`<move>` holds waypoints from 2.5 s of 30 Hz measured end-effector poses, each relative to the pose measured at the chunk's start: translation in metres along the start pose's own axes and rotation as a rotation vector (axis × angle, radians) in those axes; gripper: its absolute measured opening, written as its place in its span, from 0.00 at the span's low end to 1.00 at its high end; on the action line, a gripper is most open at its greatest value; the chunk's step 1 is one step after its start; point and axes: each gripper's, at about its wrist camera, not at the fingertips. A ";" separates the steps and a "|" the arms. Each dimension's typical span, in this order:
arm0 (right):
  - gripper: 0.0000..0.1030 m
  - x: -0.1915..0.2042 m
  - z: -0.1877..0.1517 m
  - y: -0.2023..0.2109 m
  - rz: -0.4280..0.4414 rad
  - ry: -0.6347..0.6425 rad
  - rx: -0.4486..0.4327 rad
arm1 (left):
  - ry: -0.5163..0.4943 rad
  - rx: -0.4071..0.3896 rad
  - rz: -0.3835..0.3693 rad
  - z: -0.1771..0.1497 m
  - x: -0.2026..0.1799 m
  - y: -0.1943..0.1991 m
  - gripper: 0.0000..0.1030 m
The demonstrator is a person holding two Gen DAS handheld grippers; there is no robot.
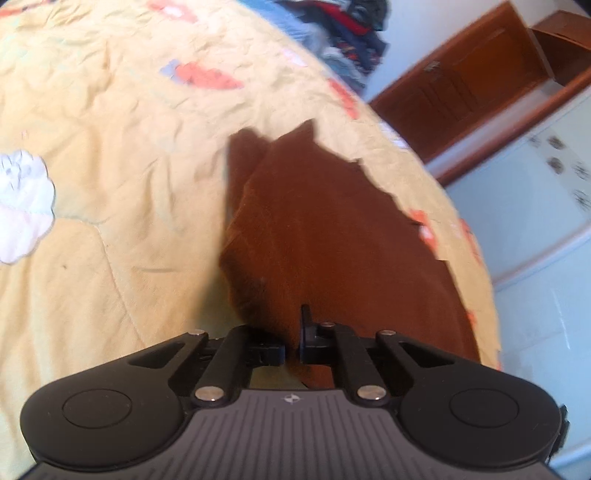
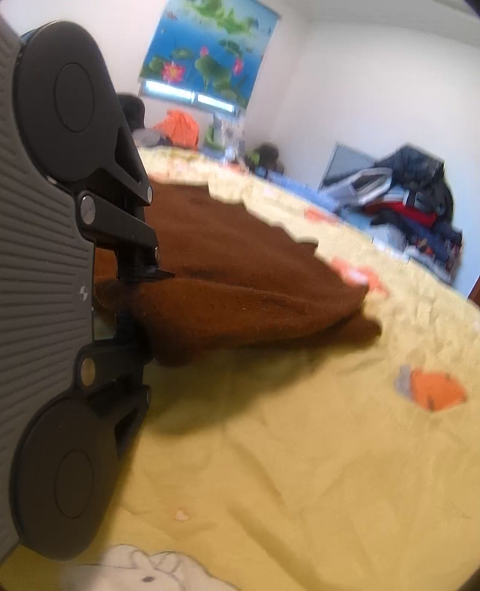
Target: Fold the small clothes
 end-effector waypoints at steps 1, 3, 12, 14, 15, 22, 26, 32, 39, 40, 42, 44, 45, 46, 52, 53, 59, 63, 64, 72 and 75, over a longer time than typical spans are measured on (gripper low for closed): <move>0.17 0.003 -0.003 0.008 0.018 0.010 -0.004 | -0.022 -0.002 -0.014 -0.003 -0.001 0.009 0.05; 0.16 0.007 -0.010 0.023 0.054 0.030 0.010 | -0.048 0.002 -0.009 -0.010 0.002 0.024 0.05; 0.75 -0.014 -0.017 0.056 -0.022 0.006 0.018 | -0.172 -0.002 0.065 -0.016 0.031 0.056 0.22; 0.91 0.003 0.000 0.072 -0.087 0.106 -0.093 | -0.213 -0.120 0.142 0.002 0.024 0.076 0.67; 0.88 0.012 0.011 0.074 -0.128 0.164 -0.118 | -0.249 -0.202 0.209 0.011 0.014 0.081 0.78; 0.80 0.066 0.106 -0.017 -0.300 0.421 -0.027 | -0.449 -0.205 0.348 0.089 -0.051 -0.021 0.81; 0.67 0.070 0.138 -0.082 -0.399 0.438 0.069 | -0.457 -0.019 0.437 0.114 -0.060 -0.106 0.39; 0.13 0.090 0.127 -0.087 -0.319 0.560 0.030 | -0.506 -0.169 0.431 0.106 -0.074 -0.090 0.04; 0.20 0.057 0.136 -0.097 -0.335 0.453 -0.001 | -0.529 -0.155 0.544 0.095 -0.059 -0.104 0.07; 0.23 0.060 0.133 -0.096 -0.327 0.444 -0.003 | -0.545 -0.165 0.546 0.091 -0.063 -0.099 0.09; 0.54 0.068 0.128 -0.086 -0.305 0.431 -0.003 | -0.561 -0.213 0.568 0.088 -0.075 -0.087 0.12; 0.67 0.082 0.119 -0.063 -0.283 0.453 -0.100 | -0.574 -0.258 0.514 0.081 -0.086 -0.073 0.29; 0.67 0.090 0.114 -0.053 -0.275 0.463 -0.144 | -0.585 -0.263 0.478 0.078 -0.092 -0.071 0.38; 0.67 0.097 0.112 -0.047 -0.256 0.465 -0.161 | -0.594 -0.256 0.457 0.076 -0.098 -0.075 0.62; 0.72 0.111 0.085 -0.105 -0.425 0.648 -0.026 | -0.645 -0.132 0.515 0.063 -0.104 -0.143 0.74; 0.74 0.102 0.086 -0.114 -0.479 0.642 -0.002 | -0.630 -0.167 0.496 0.062 -0.099 -0.141 0.77; 0.63 0.073 0.098 -0.094 -0.379 0.596 -0.079 | -0.575 -0.144 0.450 0.070 -0.087 -0.139 0.82; 0.70 0.097 0.085 -0.084 -0.415 0.564 -0.102 | -0.577 -0.152 0.454 0.068 -0.088 -0.139 0.82; 0.73 0.104 0.077 -0.080 -0.389 0.592 -0.105 | -0.575 -0.152 0.453 0.068 -0.088 -0.139 0.82; 1.00 0.088 0.042 -0.111 -0.503 0.819 -0.062 | -0.573 -0.154 0.450 0.068 -0.088 -0.139 0.83; 1.00 0.096 0.034 -0.125 -0.598 0.880 -0.041 | -0.568 -0.153 0.449 0.068 -0.088 -0.139 0.85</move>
Point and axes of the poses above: each gripper's, at about its wrist camera, not at the fingertips, and y roughly against the way its jaws point, x to its left, z to its top, and after that the axes turned 8 degrees about x, right-handed
